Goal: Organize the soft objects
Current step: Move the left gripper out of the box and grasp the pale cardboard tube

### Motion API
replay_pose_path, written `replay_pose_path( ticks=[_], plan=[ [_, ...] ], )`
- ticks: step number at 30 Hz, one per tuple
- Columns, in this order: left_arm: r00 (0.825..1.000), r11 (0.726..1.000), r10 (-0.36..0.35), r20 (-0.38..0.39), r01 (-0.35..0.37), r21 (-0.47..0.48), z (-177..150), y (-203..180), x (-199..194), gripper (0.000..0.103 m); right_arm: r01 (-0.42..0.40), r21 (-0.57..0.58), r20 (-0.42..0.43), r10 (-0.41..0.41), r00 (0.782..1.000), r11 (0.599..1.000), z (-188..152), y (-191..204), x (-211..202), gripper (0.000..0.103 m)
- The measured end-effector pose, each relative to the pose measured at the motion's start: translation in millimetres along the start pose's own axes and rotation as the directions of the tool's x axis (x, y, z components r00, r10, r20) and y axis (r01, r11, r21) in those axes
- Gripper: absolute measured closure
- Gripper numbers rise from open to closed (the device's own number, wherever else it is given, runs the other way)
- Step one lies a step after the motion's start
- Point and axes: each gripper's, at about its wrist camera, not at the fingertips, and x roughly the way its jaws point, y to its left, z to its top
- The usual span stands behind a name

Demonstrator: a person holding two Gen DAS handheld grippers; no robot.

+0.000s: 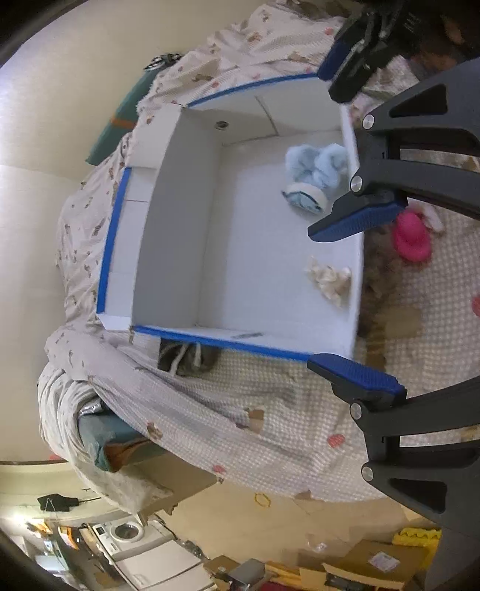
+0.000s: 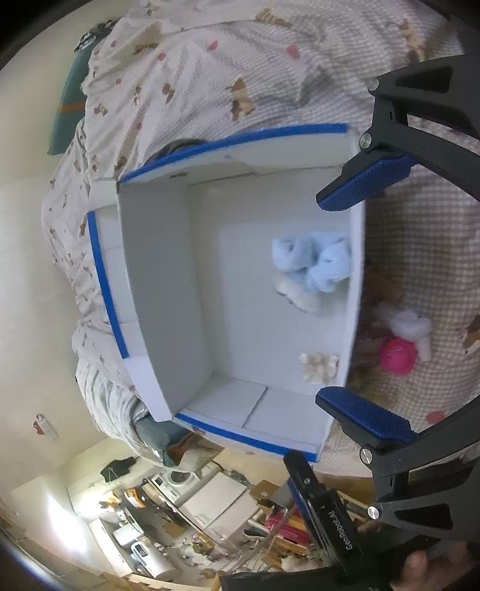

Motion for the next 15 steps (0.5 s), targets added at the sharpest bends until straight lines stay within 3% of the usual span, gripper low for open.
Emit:
replay_pose_path(
  ticks=[8, 15],
  plan=[
    [0.997, 0.997, 0.076, -0.033, -0.077, -0.028, -20.3, 26.3, -4.0, 0.043, 0.014, 0.027, -0.04, -0.013, 0.999, 1.0, -21.0, -8.3, 0.3, 0.001],
    [0.986, 0.977, 0.121, -0.117, -0.139, -0.162, -29.9, 63.3, 6.5, 0.043, -0.019, 0.115, -0.139, 0.035, 0.99, 0.993, -26.6, -20.0, 17.6, 0.001]
  ],
)
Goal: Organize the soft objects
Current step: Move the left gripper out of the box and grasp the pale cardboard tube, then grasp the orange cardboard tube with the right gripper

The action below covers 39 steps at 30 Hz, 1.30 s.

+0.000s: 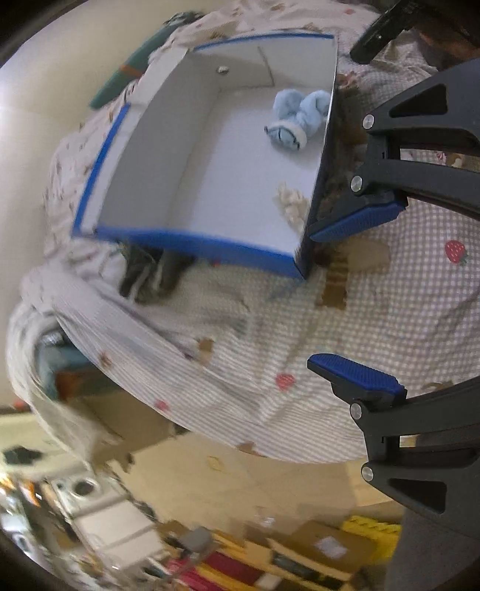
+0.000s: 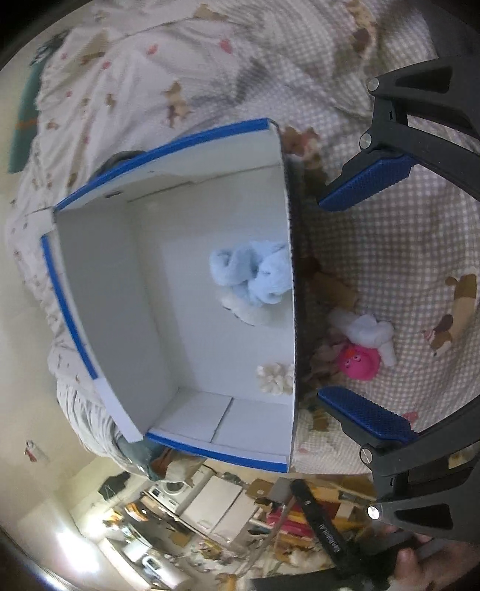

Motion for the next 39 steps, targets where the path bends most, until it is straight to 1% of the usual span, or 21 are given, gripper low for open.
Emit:
replay_pose_path(
  ticks=[3, 5, 7, 9, 10, 11, 12, 13, 14, 16, 18, 21, 24, 25, 26, 28, 32, 33, 35, 36, 39],
  plan=[
    [0.998, 0.999, 0.02, -0.052, -0.021, -0.024, -2.4, 7.2, 11.7, 0.043, 0.009, 0.019, -0.018, -0.009, 1.0, 1.0, -0.2, -1.7, 5.1, 0.001],
    [0.996, 1.0, 0.009, -0.089, -0.012, -0.027, -3.1, 5.6, 20.1, 0.043, 0.017, 0.01, -0.027, -0.017, 1.0, 1.0, -0.7, -0.1, 7.7, 0.001],
    [0.989, 1.0, -0.011, -0.147, 0.008, -0.02, -5.8, 0.7, 32.4, 0.043, 0.023, -0.002, -0.033, -0.023, 0.999, 1.0, -1.6, 2.4, 10.1, 0.001],
    [0.972, 0.998, -0.063, -0.225, 0.057, -0.035, -11.5, -4.2, 47.2, 0.043, 0.035, -0.022, -0.04, -0.036, 0.999, 0.999, -2.1, 6.0, 13.3, 0.001],
    [0.958, 0.995, -0.097, -0.27, 0.087, -0.047, -15.1, -7.9, 55.8, 0.046, 0.042, -0.03, -0.041, -0.043, 0.998, 0.999, -2.5, 8.2, 14.6, 0.001],
    [0.946, 0.993, -0.116, -0.302, 0.105, -0.051, -17.9, -11.5, 61.8, 0.054, 0.045, -0.037, -0.042, -0.047, 0.998, 0.998, -3.0, 9.7, 15.5, 0.001],
    [0.937, 0.992, -0.125, -0.327, 0.117, -0.043, -20.9, -17.2, 67.5, 0.056, 0.045, -0.042, -0.043, -0.047, 0.998, 0.998, -2.5, 10.8, 16.3, 0.001],
    [0.931, 0.992, -0.127, -0.342, 0.124, -0.029, -22.6, -22.8, 72.0, 0.057, 0.045, -0.045, -0.044, -0.047, 0.998, 0.998, -1.9, 11.7, 17.1, 0.001],
    [0.929, 0.992, -0.122, -0.35, 0.125, -0.015, -23.5, -27.5, 75.6, 0.057, 0.046, -0.049, -0.046, -0.049, 0.998, 0.998, -1.5, 13.1, 18.4, 0.001],
    [0.932, 0.995, -0.089, -0.351, 0.101, 0.017, -25.3, -36.1, 81.1, 0.057, 0.047, -0.054, -0.053, -0.05, 0.997, 0.997, -1.4, 14.2, 20.8, 0.001],
    [0.928, 0.996, -0.062, -0.366, 0.082, 0.037, -28.0, -42.4, 88.4, 0.057, 0.048, -0.067, -0.061, -0.052, 0.997, 0.997, -1.7, 16.7, 23.7, 0.001],
    [0.922, 0.998, -0.036, -0.385, 0.055, 0.039, -29.7, -46.0, 99.5, 0.057, 0.057, -0.095, -0.066, -0.063, 0.996, 0.994, -2.8, 20.8, 25.0, 0.001],
    [0.917, 0.998, -0.042, -0.398, 0.054, 0.019, -28.4, -45.8, 107.1, 0.057, 0.048, -0.092, -0.075, -0.055, 0.996, 0.995, -3.3, 19.6, 25.6, 0.001],
    [0.914, 0.998, -0.047, -0.403, 0.055, 0.008, -28.3, -44.6, 108.9, 0.063, 0.049, -0.089, -0.078, -0.055, 0.995, 0.995, -3.4, 18.5, 25.9, 0.001],
    [0.912, 0.998, -0.052, -0.407, 0.058, 0.002, -25.3, -44.3, 112.4, 0.072, 0.049, -0.085, -0.081, -0.056, 0.995, 0.995, -3.1, 17.7, 26.4, 0.001],
    [0.902, 0.997, -0.069, -0.425, 0.069, -0.017, -27.1, -44.6, 115.9, 0.078, 0.05, -0.075, -0.089, -0.056, 0.994, 0.996, -2.0, 15.8, 28.8, 0.001],
    [0.9, 0.998, -0.062, -0.431, 0.066, -0.005, -24.8, -44.2, 119.1, 0.078, 0.059, -0.065, -0.105, -0.066, 0.992, 0.996, -0.9, 13.6, 34.6, 0.001],
    [0.902, 0.998, -0.055, -0.429, 0.062, 0.002, -25.3, -44.9, 119.3, 0.08, 0.065, -0.066, -0.105, -0.072, 0.992, 0.996, -0.4, 14.0, 35.6, 0.001],
    [0.906, 0.999, -0.039, -0.42, 0.048, 0.011, -27.2, -46.6, 118.5, 0.09, 0.067, -0.069, -0.106, -0.074, 0.992, 0.995, 0.5, 15.5, 37.7, 0.001],
    [0.907, 0.999, -0.038, -0.419, 0.047, 0.01, -27.8, -46.1, 118.4, 0.091, 0.068, -0.07, -0.107, -0.075, 0.991, 0.995, 0.3, 16.1, 38.4, 0.001],
    [0.901, 0.998, -0.056, -0.429, 0.057, -0.011, -28.2, -42.3, 115.8, 0.092, 0.073, -0.068, -0.111, -0.081, 0.991, 0.995, 0.4, 16.6, 40.5, 0.001]
  ],
)
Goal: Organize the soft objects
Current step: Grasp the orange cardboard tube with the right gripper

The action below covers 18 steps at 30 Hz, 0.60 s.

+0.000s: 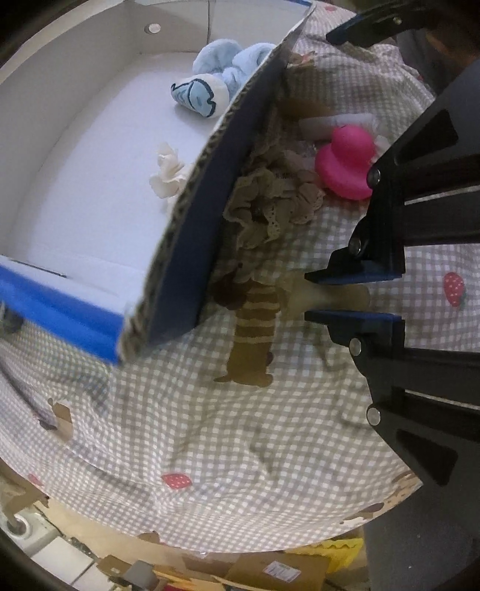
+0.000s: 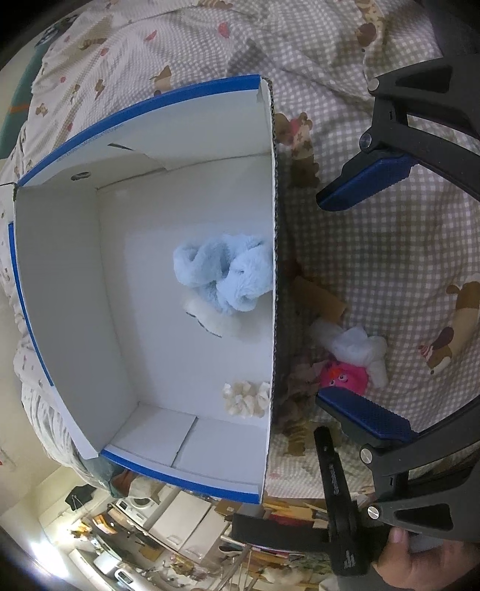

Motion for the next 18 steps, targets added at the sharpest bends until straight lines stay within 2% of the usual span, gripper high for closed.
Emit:
replay_pose_path(
  ticks=[4, 7, 10, 13, 14, 15, 18],
  plan=[
    [1.0, 1.0, -0.006, 0.027, 0.006, 0.016, -9.6, -2.0, -18.4, 0.093, 0.013, 0.012, -0.005, -0.013, 1.0, 1.0, -1.3, -4.8, 1.9, 0.001],
    [0.998, 0.999, -0.046, 0.043, 0.046, 0.012, -16.4, 1.6, -32.1, 0.093, -0.067, 0.094, -0.037, 0.071, 0.997, 0.993, -2.3, -17.7, 4.2, 0.002],
    [0.995, 0.997, -0.073, 0.069, 0.073, -0.002, -20.8, 8.6, -44.8, 0.093, -0.144, 0.192, -0.071, 0.16, 0.985, 0.971, -3.5, -32.3, 8.0, 0.022],
    [0.991, 0.994, -0.104, 0.08, 0.106, -0.021, -21.8, 15.3, -54.9, 0.093, -0.162, 0.252, -0.092, 0.19, 0.977, 0.954, -4.3, -39.4, 13.6, 0.037],
    [0.99, 0.993, -0.111, 0.083, 0.113, -0.025, -21.6, 18.2, -59.0, 0.093, -0.161, 0.262, -0.1, 0.193, 0.976, 0.951, -3.9, -39.7, 16.3, 0.045],
    [0.989, 0.993, -0.114, 0.089, 0.117, -0.027, -20.8, 19.4, -61.3, 0.093, -0.155, 0.27, -0.11, 0.19, 0.976, 0.95, -3.5, -39.4, 20.0, 0.048],
    [0.988, 0.995, -0.1, 0.118, 0.102, -0.014, -21.3, 27.2, -71.2, 0.093, -0.117, 0.289, -0.128, 0.16, 0.979, 0.95, -4.8, -33.6, 30.9, 0.048]
  ],
)
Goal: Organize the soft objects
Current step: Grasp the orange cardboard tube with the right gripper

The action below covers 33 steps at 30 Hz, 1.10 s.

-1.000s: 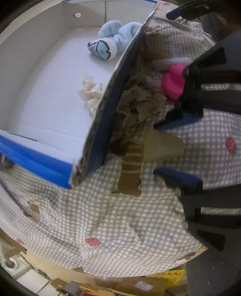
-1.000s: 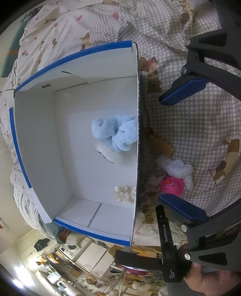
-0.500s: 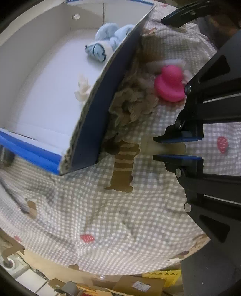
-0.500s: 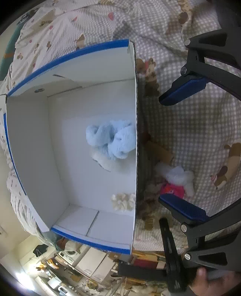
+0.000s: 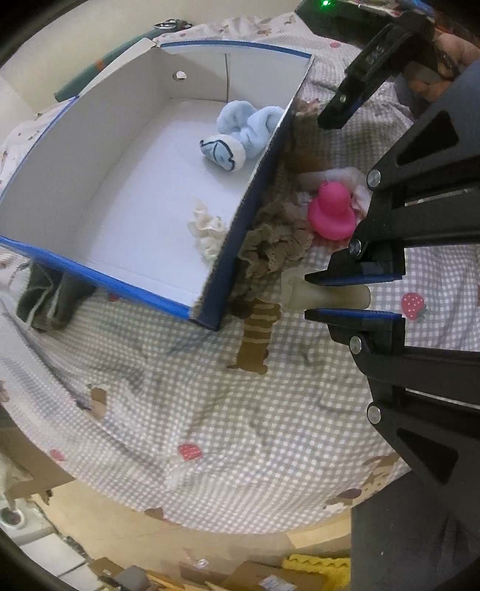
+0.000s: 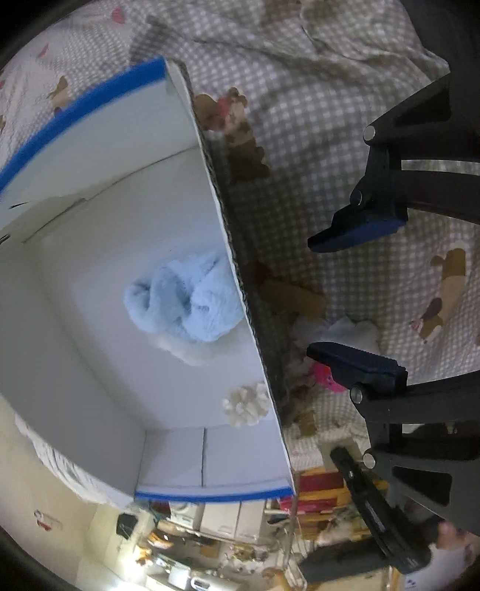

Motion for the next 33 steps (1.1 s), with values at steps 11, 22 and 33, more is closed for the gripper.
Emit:
replay_pose_path(
  ticks=[11, 22, 33],
  plan=[
    [1.0, 1.0, 0.012, 0.002, -0.012, 0.003, 0.6, -6.3, -0.2, 0.093, 0.136, 0.048, 0.011, -0.137, 0.991, 0.989, 5.3, 21.8, 53.0, 0.066],
    [1.0, 0.999, -0.001, 0.002, 0.001, 0.047, -0.1, -16.3, -1.1, 0.093, 0.152, -0.042, 0.042, -0.151, 0.988, 0.987, 1.6, 32.7, 48.1, 0.094],
    [0.999, 0.997, 0.037, -0.02, -0.036, 0.067, -5.5, -18.6, 10.2, 0.093, 0.097, -0.125, 0.061, -0.09, 0.994, 0.987, -16.5, 27.6, 4.9, 0.094]
  ],
)
